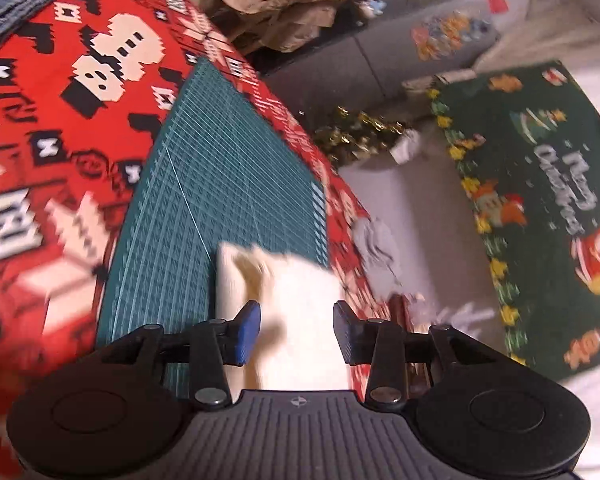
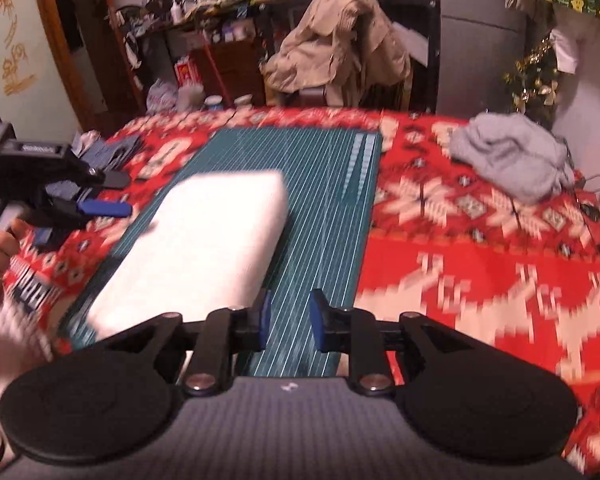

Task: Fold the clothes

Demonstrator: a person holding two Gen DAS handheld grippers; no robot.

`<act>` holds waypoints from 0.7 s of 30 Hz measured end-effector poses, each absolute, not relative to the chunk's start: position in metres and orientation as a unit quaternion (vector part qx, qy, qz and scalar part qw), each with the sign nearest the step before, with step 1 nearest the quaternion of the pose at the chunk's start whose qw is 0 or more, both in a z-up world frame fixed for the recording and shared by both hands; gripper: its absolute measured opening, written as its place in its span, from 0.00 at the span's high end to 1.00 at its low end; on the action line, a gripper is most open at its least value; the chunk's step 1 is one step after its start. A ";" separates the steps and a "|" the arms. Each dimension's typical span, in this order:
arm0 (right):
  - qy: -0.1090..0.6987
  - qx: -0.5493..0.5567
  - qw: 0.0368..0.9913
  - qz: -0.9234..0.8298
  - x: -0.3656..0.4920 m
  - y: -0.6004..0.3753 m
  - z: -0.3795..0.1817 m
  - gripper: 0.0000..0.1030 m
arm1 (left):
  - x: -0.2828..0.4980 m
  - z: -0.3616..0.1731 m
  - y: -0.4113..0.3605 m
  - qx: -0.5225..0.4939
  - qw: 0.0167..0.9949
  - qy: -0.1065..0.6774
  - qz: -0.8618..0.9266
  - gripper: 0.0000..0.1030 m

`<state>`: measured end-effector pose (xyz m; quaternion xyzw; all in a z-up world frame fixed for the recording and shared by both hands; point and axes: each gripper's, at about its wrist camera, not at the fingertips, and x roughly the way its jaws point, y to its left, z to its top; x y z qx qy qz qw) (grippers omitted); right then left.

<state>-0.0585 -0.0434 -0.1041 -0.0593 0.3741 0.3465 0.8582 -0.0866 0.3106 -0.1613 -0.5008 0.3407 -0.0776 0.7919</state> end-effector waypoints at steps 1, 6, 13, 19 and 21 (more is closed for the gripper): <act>0.374 -0.047 0.858 0.349 -0.048 -0.041 -0.105 0.78 | -0.078 -0.165 0.312 -0.502 0.790 0.344 -0.075 0.63; 0.380 -0.009 0.855 0.354 -0.006 -0.024 -0.116 0.78 | -0.057 -0.175 0.314 -0.499 0.781 0.370 -0.065 0.62; 0.385 0.008 0.845 0.370 0.020 0.002 -0.129 0.76 | -0.054 -0.180 0.320 -0.503 0.775 0.376 -0.071 0.75; 0.387 0.025 0.840 0.380 0.039 0.018 -0.137 0.73 | -0.048 -0.174 0.318 -0.497 0.774 0.380 -0.093 0.79; 0.393 0.037 0.836 0.382 0.043 0.022 -0.140 0.73 | -0.044 -0.178 0.317 -0.504 0.764 0.389 -0.099 0.74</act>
